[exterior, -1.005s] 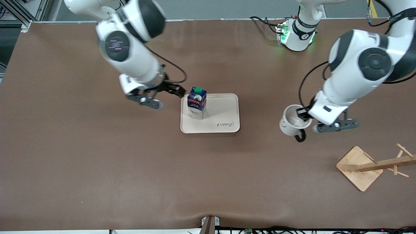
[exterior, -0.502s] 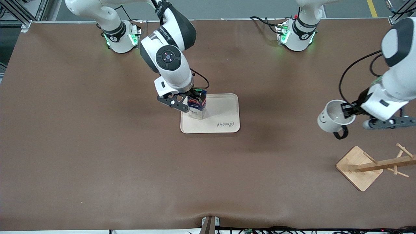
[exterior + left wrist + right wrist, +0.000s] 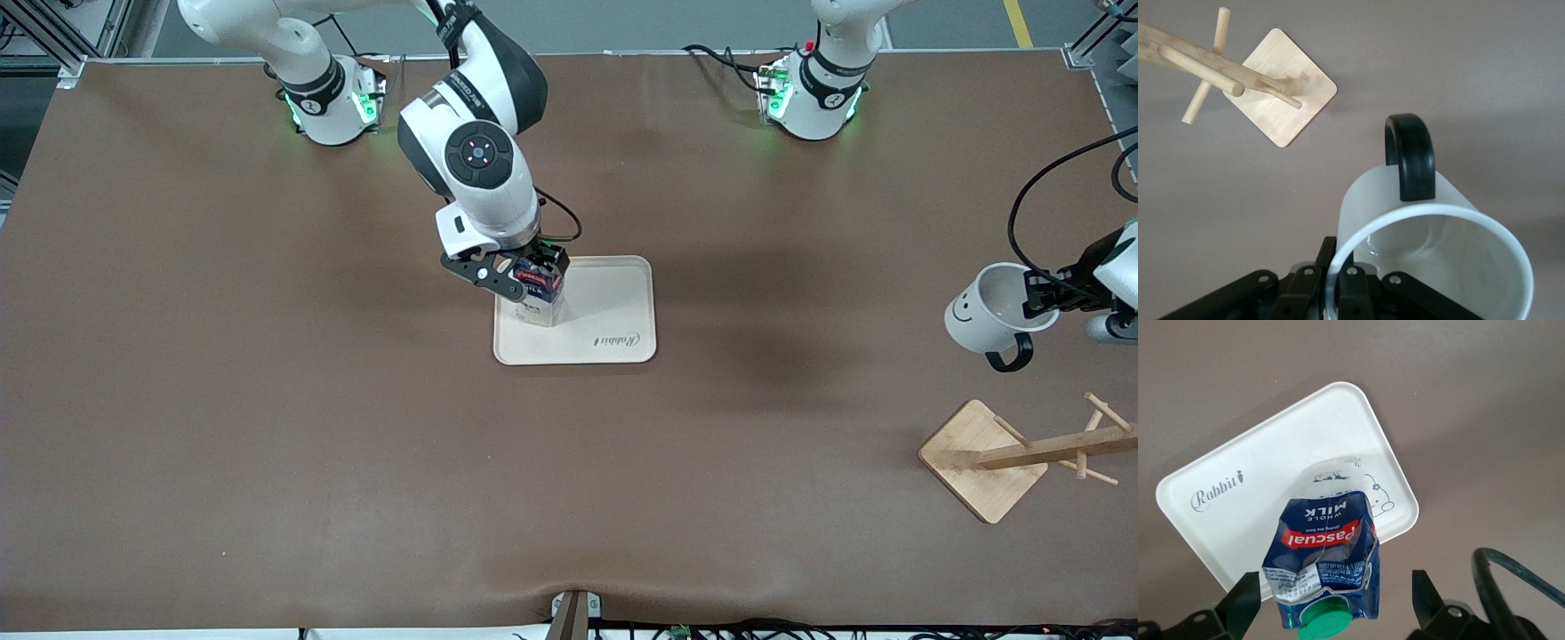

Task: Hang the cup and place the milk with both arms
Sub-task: 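Carry the mug toward the stand while the right gripper lifts the milk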

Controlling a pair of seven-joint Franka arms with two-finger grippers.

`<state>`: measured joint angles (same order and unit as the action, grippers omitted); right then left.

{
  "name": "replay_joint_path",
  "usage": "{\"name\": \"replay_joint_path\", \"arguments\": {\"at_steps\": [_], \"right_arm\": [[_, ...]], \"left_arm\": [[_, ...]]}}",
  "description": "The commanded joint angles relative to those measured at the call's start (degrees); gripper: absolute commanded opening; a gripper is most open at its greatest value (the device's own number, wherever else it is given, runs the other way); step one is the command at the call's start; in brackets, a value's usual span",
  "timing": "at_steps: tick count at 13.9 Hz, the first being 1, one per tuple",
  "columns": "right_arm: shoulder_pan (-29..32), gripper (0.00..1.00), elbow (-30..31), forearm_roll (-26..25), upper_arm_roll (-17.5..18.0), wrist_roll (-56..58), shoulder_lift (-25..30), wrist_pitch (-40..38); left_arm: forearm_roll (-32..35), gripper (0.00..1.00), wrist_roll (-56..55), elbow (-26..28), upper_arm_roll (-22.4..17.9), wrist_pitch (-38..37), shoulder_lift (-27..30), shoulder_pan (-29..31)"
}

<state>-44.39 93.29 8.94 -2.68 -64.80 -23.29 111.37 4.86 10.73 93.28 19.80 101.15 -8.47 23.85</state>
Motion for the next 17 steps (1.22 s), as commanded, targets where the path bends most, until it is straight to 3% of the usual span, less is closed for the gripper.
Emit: {"name": "replay_joint_path", "arguments": {"at_steps": [1, 3, 4, 5, 6, 7, 12, 17], "right_arm": [[-1.4, 1.0, 0.5, 0.0, -0.6, -1.2, -1.1, 0.7], [-2.4, 1.0, 0.4, 0.0, -0.7, -1.3, -1.9, 1.0], [-2.3, 0.89, 0.5, 0.0, -0.6, -1.3, -2.2, 0.8], [-2.4, 0.58, 0.3, 0.1, -0.6, -1.4, -2.2, 0.5], [-2.4, 0.14, 0.3, 0.1, -0.6, -1.4, -2.2, 0.5], [-2.1, 0.0, -0.2, 0.7, -0.6, -1.9, -2.2, 0.3], [1.3, 0.0, -2.6, 2.9, -0.8, -4.4, -0.9, -3.0], [10.5, 0.0, -12.6, 2.2, -1.1, 1.3, 0.6, -24.8]], "left_arm": [[0.8, 0.0, 3.6, -0.6, 0.4, -1.0, 0.1, 1.5], [0.8, 0.0, 5.2, -0.6, 0.4, -0.6, -0.1, 2.3], [0.9, 0.0, 6.0, -1.1, 0.4, -0.4, -0.4, 2.7], [0.9, 0.0, 7.7, -2.0, 0.4, -0.4, -0.9, 2.7], [0.8, 0.0, 9.0, -2.7, 0.4, -0.4, -1.5, 2.8], [0.9, 0.0, 9.1, -2.9, 0.4, -0.4, -1.6, 3.0], [0.3, 0.0, 10.7, -7.5, 0.4, 1.3, -7.1, 5.7], [0.2, 0.0, 10.8, -11.1, 0.4, 2.8, -10.6, 5.5]]}}
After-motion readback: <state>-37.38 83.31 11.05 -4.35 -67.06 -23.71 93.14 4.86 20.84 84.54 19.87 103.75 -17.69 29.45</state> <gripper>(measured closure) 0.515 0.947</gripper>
